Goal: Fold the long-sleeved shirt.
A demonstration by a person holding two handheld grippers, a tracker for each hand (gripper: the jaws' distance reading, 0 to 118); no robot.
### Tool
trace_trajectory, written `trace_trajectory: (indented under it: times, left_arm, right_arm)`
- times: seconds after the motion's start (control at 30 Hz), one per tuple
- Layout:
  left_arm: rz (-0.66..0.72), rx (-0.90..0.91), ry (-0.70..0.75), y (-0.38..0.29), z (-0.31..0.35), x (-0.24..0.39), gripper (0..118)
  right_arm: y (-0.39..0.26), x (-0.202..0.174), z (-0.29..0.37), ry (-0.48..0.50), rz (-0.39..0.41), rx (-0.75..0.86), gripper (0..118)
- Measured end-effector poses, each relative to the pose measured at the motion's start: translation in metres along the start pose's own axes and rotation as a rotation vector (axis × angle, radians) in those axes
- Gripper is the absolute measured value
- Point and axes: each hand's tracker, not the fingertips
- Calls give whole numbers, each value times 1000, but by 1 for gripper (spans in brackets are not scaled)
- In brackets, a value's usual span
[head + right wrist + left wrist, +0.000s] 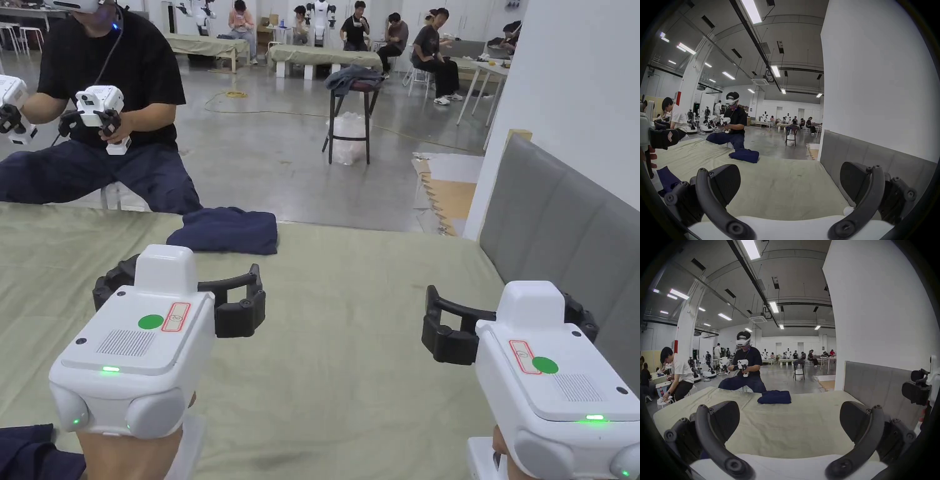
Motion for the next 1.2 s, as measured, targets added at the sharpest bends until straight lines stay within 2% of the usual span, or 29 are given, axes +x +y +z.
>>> trace_trajectory:
  times: [0.5,0.8,0.97,1.2]
  left_arm:
    - [-13,37,59,1,2,0,111]
    - [-4,42,59,1,2,-1,111]
    - [27,56,-7,1,7,-3,111]
    - [38,39,17,8,4,0,111]
  right_arm:
    - [-3,-2,0,-7,-9,-1,118]
    - [-1,-2,3,-17,-3,18,118]
    - [0,-2,5,-32,-7,25,118]
    - [-1,0,4,-32,-19,24,118]
